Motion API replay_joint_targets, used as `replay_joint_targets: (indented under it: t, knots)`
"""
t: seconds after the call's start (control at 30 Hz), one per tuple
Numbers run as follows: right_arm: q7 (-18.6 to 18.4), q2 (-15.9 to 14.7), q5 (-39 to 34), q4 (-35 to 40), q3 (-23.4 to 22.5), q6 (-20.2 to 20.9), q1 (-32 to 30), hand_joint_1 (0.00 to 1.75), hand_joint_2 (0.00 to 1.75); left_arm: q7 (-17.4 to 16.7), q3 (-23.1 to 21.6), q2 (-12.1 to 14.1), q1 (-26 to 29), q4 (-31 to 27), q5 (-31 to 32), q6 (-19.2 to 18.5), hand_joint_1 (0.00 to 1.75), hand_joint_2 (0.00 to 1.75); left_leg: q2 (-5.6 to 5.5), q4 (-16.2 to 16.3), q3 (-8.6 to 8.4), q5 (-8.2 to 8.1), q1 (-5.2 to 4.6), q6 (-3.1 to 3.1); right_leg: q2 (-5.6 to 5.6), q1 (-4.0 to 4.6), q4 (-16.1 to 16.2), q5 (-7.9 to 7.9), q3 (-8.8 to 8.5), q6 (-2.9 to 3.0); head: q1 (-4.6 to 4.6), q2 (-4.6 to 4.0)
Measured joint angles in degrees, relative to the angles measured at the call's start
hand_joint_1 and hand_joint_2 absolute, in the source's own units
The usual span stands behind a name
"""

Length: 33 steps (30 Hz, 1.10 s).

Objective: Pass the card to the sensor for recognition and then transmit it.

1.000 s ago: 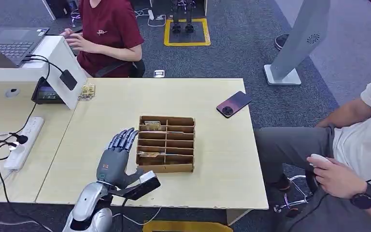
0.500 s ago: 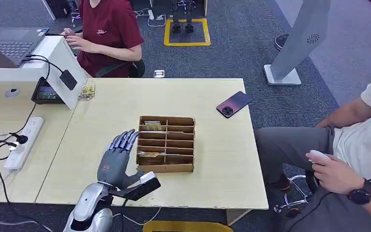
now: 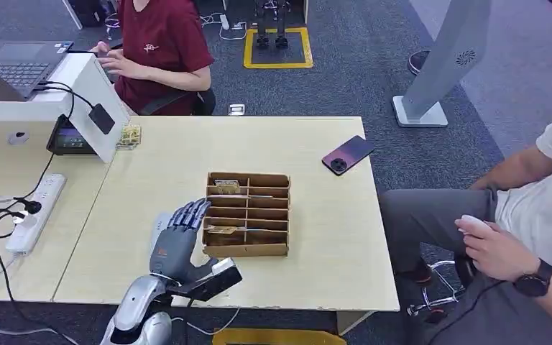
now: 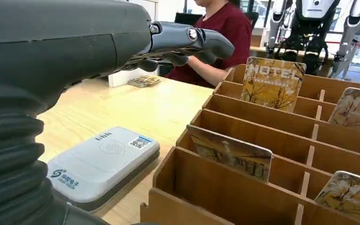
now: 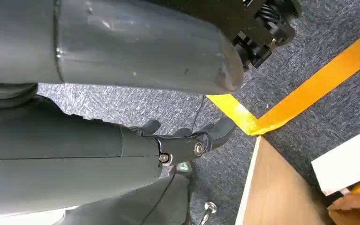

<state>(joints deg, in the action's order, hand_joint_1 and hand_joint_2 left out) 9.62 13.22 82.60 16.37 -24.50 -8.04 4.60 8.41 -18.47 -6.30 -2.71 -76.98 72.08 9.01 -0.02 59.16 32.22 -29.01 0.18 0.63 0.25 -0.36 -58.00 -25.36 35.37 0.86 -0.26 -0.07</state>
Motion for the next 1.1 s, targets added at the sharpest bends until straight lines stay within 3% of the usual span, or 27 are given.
replay_joint_targets:
  t: [0.6,1.1]
  knots:
    - [0.0,0.0,0.3,0.0,0.0,0.2,0.1,0.00,0.00,0.1,0.0,-2.6,-1.2,0.6,-1.0,0.0,0.00,1.75,0.00,0.0,0.00,0.00,0.00,0.00,0.00,0.00,0.0,0.00,0.00,0.00,0.00,0.00]
    - [0.0,0.0,0.3,0.0,0.0,0.2,0.1,0.00,0.00,0.1,0.0,-2.6,-1.4,0.6,-1.0,0.0,0.00,1.75,0.00,0.0,0.00,0.00,0.00,0.00,0.01,0.00,0.0,0.00,0.00,0.00,0.02,0.00]
